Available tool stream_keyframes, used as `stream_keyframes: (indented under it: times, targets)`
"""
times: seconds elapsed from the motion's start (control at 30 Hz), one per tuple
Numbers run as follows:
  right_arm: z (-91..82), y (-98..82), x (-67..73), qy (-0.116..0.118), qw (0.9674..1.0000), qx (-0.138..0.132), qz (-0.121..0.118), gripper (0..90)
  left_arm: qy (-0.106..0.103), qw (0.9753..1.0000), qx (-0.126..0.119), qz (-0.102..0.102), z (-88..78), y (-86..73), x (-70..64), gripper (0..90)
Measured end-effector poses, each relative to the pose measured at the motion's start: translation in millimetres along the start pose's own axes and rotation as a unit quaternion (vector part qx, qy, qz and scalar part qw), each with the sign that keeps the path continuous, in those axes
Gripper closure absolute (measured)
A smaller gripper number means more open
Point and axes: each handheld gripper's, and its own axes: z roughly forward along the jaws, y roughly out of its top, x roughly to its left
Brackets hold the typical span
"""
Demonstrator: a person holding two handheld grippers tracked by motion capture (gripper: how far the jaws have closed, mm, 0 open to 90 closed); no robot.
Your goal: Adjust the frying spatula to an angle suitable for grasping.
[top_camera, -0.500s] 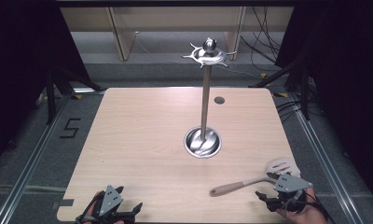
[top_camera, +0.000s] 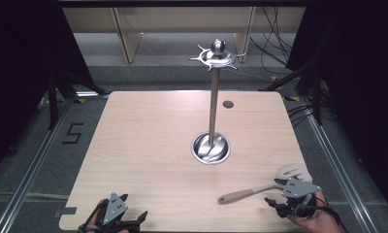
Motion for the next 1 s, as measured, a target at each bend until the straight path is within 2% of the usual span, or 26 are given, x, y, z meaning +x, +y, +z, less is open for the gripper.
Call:
stream_keyframes:
  times: [0.1, 0.23, 0.27, 0.3, 0.33, 0.37, 0.4, 0.43, 0.47, 0.53, 0.57, 0.6, 0.63, 0.67, 0.7, 0.73, 0.77, 0.8, 0.83, 0.87, 0.9, 0.93, 0.97, 1.0]
  targets:
    - [4.7, 5.7, -3.9, 0.009, 0.9997, 0.012, -0.021, 34.3, -0.002, 1.0, 0.001, 0.001, -0.3, 0.0, 0.4, 14.9]
    - [6.8, 10.1, -4.8, 0.019, 0.9991, 0.027, -0.028, 36.3, -0.001, 1.0, -0.003, -0.002, 0.0, 0.0, 0.0, 14.9]
    - [7.9, 11.5, -6.0, 0.024, 0.9985, 0.03, -0.04, 37.2, 0.0, 1.0, 0.001, 0.002, -0.3, 0.0, 0.4, 14.8]
    - [8.2, 12.7, -5.4, 0.027, 0.9984, 0.036, -0.035, 38.5, -0.001, 1.0, 0.0, 0.0, 0.0, 0.0, -0.2, 14.8]
    - [10.4, 13.7, -6.8, 0.034, 0.9975, 0.036, -0.051, 39.5, -0.002, 1.0, -0.001, 0.001, -0.1, 0.0, -0.4, 14.8]
    - [12.6, 15.8, -7.2, 0.038, 0.9967, 0.048, -0.054, 40.4, -0.002, 1.0, -0.003, 0.001, -0.1, 0.0, -0.8, 14.8]
    - [12.6, 15.8, -7.2, 0.038, 0.9967, 0.048, -0.054, 41.4, -0.001, 1.0, -0.003, 0.002, -0.1, 0.1, -0.6, 14.8]
    - [13.9, 16.6, -6.9, 0.044, 0.9961, 0.054, -0.053, 42.0, 0.002, 0.9999, 0.006, 0.009, -0.9, 0.3, 0.7, 14.8]
    - [16.3, 17.4, -7.5, 0.044, 0.9956, 0.055, -0.061, 42.4, 0.001, 1.0, 0.005, 0.005, -0.8, 0.1, 0.6, 14.8]
    - [20.9, 20.1, -7.8, 0.05, 0.9951, 0.064, -0.056, 43.4, 0.0, 1.0, 0.003, 0.003, -0.7, 0.3, 0.6, 14.9]
    - [25.5, 22.7, -10.6, 0.053, 0.993, 0.068, -0.081, 44.2, 0.002, 0.9999, 0.007, 0.011, -0.8, 0.7, 1.6, 14.8]
    - [25.5, 22.7, -10.6, 0.053, 0.993, 0.068, -0.081, 44.2, 0.002, 0.9999, 0.007, 0.011, -0.8, 0.7, 1.6, 14.8]
    - [29.0, 24.7, -13.3, 0.059, 0.9914, 0.073, -0.091, 45.4, -0.003, 1.0, 0.005, 0.007, -0.6, 0.9, 0.8, 14.9]
    - [29.0, 24.7, -13.3, 0.059, 0.9914, 0.073, -0.091, 45.4, 0.0, 0.9998, 0.004, 0.017, -0.7, 1.2, 1.6, 14.9]
    - [30.7, 26.1, -13.3, 0.069, 0.9907, 0.079, -0.086, 46.7, 0.002, 0.9997, 0.007, 0.023, -0.8, 1.5, 2.1, 14.9]
    - [30.7, 26.1, -13.3, 0.069, 0.9907, 0.079, -0.086, 46.7, 0.002, 0.9997, 0.007, 0.023, -0.8, 1.5, 2.1, 14.9]
    - [32.0, 27.4, -13.8, 0.065, 0.9907, 0.081, -0.088, 46.8, 0.0, 0.9998, 0.005, 0.022, -0.9, 1.5, 1.8, 14.9]
    - [32.9, 28.2, -13.6, 0.069, 0.9903, 0.083, -0.087, 47.3, 0.0, 1.0, 0.004, 0.007, -0.4, 0.8, 0.4, 14.9]
    - [35.1, 30.6, -14.4, 0.075, 0.989, 0.086, -0.094, 47.7, 0.009, 0.9999, 0.001, 0.013, 0.4, 0.6, 0.8, 14.8]
    - [35.1, 30.6, -14.4, 0.075, 0.989, 0.086, -0.094, 47.7, 0.009, 0.9999, 0.001, 0.013, 0.4, 0.6, 0.8, 14.9]
    - [37.7, 33.3, -15.1, 0.082, 0.9869, 0.092, -0.104, 49.0, -0.003, 1.0, 0.001, 0.006, -1.0, 1.1, 0.2, 14.9]
    - [37.7, 33.3, -15.1, 0.082, 0.9869, 0.092, -0.104, 49.0, -0.003, 1.0, 0.001, 0.006, -1.0, 1.1, 0.2, 14.9]
    - [39.4, 35.0, -15.6, 0.088, 0.9855, 0.097, -0.109, 49.4, -0.002, 1.0, 0.001, 0.006, -1.0, 1.1, 0.2, 14.9]
    - [39.9, 36.2, -16.2, 0.093, 0.9842, 0.101, -0.112, 50.2, -0.003, 1.0, -0.007, -0.002, 0.0, 0.8, -1.0, 14.9]
